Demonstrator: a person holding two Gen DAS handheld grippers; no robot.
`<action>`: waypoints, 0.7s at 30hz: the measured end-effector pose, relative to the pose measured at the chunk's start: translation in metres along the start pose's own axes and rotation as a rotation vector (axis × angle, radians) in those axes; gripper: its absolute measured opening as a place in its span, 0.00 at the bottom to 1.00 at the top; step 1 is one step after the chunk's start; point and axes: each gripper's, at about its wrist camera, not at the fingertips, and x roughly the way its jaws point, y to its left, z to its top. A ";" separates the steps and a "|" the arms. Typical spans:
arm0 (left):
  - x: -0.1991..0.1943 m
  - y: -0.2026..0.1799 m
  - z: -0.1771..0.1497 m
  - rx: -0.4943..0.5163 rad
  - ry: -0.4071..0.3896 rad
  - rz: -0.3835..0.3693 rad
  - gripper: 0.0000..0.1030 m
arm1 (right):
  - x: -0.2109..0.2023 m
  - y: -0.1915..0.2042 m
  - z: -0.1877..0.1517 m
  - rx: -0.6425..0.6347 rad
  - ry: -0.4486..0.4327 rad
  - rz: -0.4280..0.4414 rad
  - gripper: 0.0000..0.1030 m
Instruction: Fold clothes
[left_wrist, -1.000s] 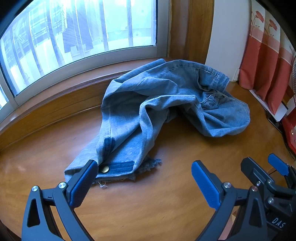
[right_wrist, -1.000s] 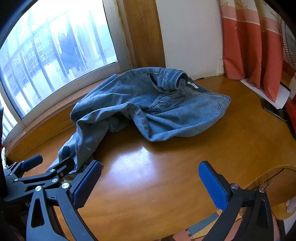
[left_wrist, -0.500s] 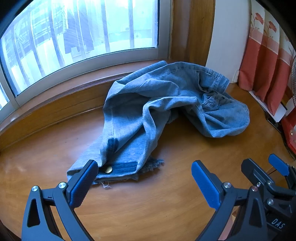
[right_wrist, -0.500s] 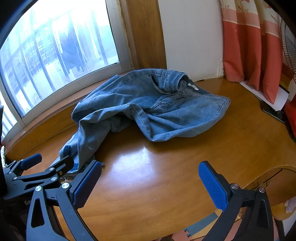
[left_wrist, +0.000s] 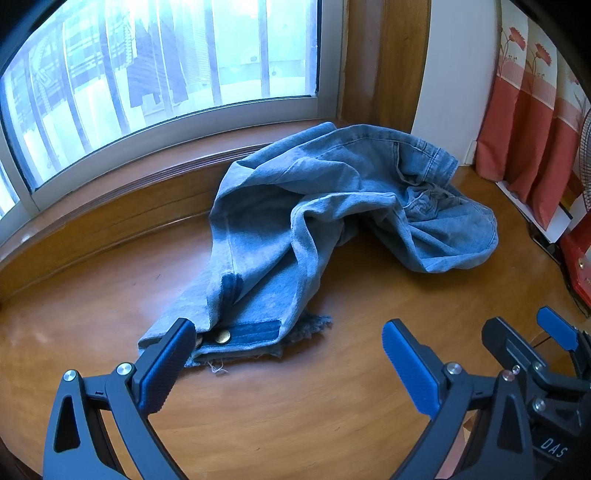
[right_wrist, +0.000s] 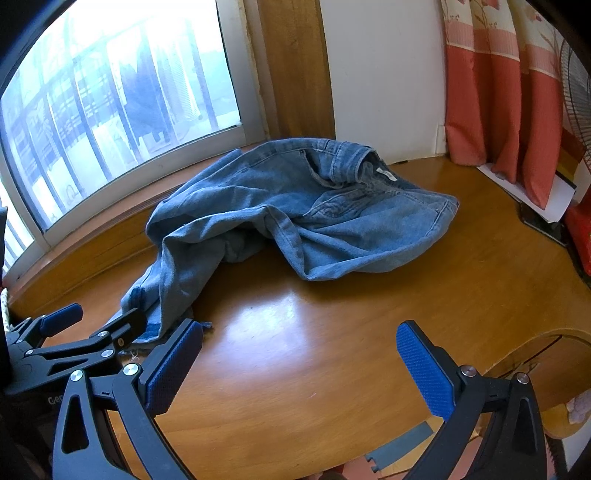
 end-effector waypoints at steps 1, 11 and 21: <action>-0.001 0.001 -0.001 0.000 -0.002 0.000 1.00 | 0.000 0.001 -0.001 0.000 0.000 0.001 1.00; -0.003 0.011 -0.007 -0.005 0.001 -0.005 1.00 | -0.004 0.009 -0.007 -0.001 0.001 0.004 1.00; -0.003 0.019 -0.014 -0.003 0.002 -0.004 1.00 | -0.006 0.019 -0.019 0.000 0.001 0.003 1.00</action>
